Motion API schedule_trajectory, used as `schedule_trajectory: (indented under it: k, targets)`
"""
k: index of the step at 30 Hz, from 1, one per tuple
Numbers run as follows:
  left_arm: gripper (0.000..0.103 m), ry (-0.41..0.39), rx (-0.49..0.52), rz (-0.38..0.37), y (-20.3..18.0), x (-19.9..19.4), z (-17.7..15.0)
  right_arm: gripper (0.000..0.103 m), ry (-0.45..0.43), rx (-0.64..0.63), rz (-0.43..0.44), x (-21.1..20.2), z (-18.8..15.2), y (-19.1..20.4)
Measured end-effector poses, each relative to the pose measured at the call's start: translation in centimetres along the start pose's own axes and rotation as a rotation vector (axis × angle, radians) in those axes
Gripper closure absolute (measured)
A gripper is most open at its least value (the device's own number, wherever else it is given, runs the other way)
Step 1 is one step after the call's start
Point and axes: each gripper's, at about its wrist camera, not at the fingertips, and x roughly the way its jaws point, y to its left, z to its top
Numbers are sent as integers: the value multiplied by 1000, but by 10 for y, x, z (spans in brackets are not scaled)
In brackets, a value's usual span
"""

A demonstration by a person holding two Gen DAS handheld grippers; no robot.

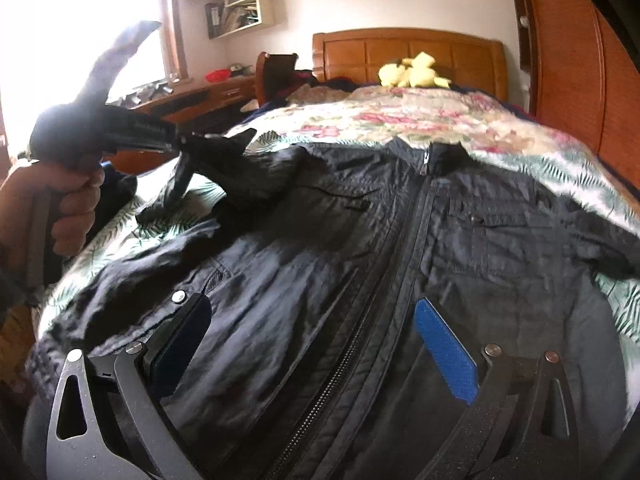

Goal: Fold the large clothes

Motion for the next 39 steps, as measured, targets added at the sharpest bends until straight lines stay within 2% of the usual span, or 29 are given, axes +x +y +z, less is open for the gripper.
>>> schedule_trajectory:
  k: [4, 9, 13, 18, 24, 27, 33, 39]
  targets:
    - [100, 3, 21, 16, 5, -7, -10, 0, 1, -41, -34, 2, -2, 5]
    - [89, -46, -6, 13, 23, -26, -10, 0, 9, -26, -26, 4, -3, 1]
    - [82, -88, -27, 51, 51, -36, -6, 0, 20, -19, -23, 7, -5, -1]
    - [79, -41, -56, 150, 97, -14, -16, 0, 34, -13, -22, 11, -7, -2]
    - [78, 51, -136, 198, 140, 20, -49, 0, 45, -12, -22, 16, -8, -1]
    - [78, 73, -151, 210, 148, 27, -62, 0, 51, -13, -24, 17, -8, -1]
    - [78, 89, -198, 194, 160, 37, -67, 0, 55, -13, -24, 19, -9, -1]
    - [78, 101, -188, 221, 160, 42, -70, 0, 54, -14, -22, 19, -9, -1]
